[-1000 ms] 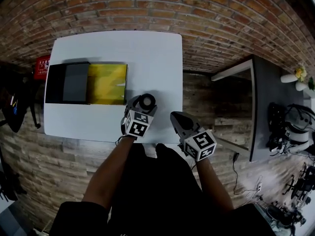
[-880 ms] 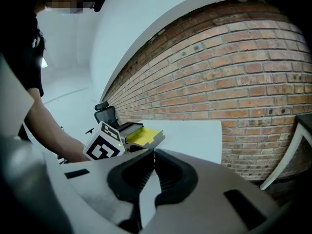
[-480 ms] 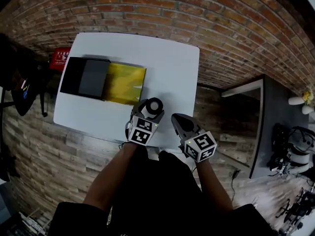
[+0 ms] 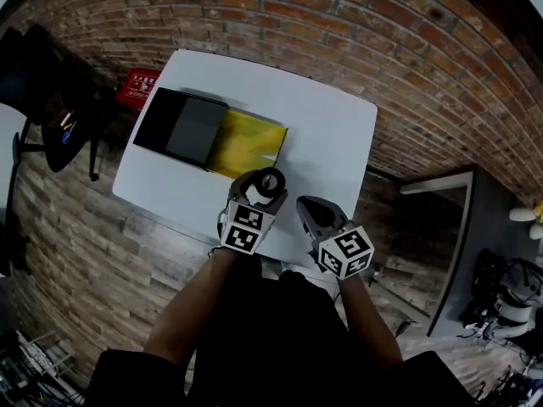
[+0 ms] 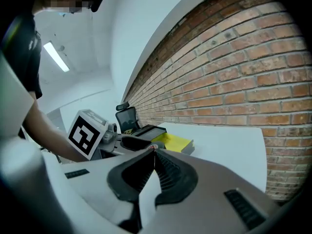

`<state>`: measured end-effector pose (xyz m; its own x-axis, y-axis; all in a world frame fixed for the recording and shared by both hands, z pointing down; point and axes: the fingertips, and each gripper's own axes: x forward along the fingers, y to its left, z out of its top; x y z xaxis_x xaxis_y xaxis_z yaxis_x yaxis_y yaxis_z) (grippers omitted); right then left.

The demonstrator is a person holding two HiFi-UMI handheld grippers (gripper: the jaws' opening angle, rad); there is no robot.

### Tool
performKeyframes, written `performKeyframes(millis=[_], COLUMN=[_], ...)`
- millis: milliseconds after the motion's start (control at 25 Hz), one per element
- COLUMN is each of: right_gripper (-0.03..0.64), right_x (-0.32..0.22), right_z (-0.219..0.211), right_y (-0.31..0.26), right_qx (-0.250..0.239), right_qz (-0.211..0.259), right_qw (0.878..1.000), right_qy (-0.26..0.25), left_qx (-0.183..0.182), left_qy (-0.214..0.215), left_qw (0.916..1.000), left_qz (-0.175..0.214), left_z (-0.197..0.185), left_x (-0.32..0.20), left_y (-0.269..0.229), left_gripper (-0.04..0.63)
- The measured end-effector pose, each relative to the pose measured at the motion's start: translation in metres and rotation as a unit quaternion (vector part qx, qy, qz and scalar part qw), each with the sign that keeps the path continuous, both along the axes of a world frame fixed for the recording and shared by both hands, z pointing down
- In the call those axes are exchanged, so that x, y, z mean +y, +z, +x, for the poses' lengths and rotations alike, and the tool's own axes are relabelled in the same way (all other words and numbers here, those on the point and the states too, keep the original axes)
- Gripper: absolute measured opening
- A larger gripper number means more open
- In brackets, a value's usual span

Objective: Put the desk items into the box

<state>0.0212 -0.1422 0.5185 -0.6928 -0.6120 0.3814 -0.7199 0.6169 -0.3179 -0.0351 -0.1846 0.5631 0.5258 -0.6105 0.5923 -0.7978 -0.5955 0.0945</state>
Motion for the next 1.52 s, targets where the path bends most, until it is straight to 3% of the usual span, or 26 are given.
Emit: performKeyframes(millis=[560, 1120, 1520], right_gripper=[0.021, 0.021, 0.021], right_x=[-0.019, -0.048, -0.060], right_z=[-0.040, -0.068, -0.074], right_y=[0.006, 0.024, 0.037], right_qx=[0.000, 0.016, 0.021], right_qz=[-0.008, -0.029, -0.045], right_qw=[1.000, 0.999, 0.999], right_qy=[-0.026, -0.014, -0.010], left_qx=[-0.028, -0.047, -0.063], left_qy=[-0.049, -0.016, 0.011], left_qw=[0.9984, 0.9981, 0.9965], left_qz=[-0.007, -0.038, -0.053], left_z=[-0.080, -0.081, -0.067], left_x=[-0.052, -0.088, -0.108], left_y=[0.018, 0.065, 0.074], left_gripper=[0.342, 0.342, 0.342])
